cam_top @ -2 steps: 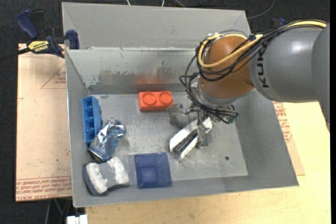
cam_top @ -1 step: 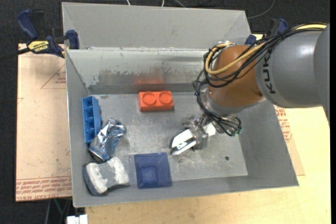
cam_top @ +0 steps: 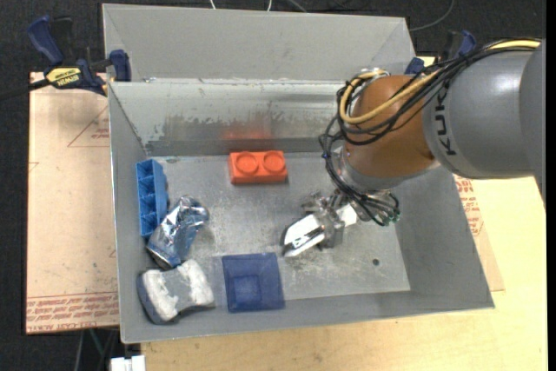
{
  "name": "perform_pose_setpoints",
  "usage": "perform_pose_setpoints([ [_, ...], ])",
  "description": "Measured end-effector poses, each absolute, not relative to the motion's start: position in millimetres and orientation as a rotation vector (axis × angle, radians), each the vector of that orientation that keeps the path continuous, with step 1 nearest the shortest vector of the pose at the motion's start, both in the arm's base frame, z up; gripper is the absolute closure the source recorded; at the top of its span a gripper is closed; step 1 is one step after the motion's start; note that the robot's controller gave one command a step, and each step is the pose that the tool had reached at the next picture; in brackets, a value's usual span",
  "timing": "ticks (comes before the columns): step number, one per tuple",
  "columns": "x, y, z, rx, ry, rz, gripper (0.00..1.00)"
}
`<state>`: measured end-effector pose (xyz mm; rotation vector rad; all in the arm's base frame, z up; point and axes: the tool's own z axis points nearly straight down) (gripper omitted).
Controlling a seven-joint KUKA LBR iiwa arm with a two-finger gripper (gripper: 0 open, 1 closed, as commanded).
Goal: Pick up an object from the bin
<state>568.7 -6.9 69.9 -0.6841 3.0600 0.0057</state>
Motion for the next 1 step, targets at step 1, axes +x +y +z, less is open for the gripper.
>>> perform_pose_setpoints([
  [1, 567.4, -6.0, 94.8, -0.684, 3.064, 0.009, 1.0],
])
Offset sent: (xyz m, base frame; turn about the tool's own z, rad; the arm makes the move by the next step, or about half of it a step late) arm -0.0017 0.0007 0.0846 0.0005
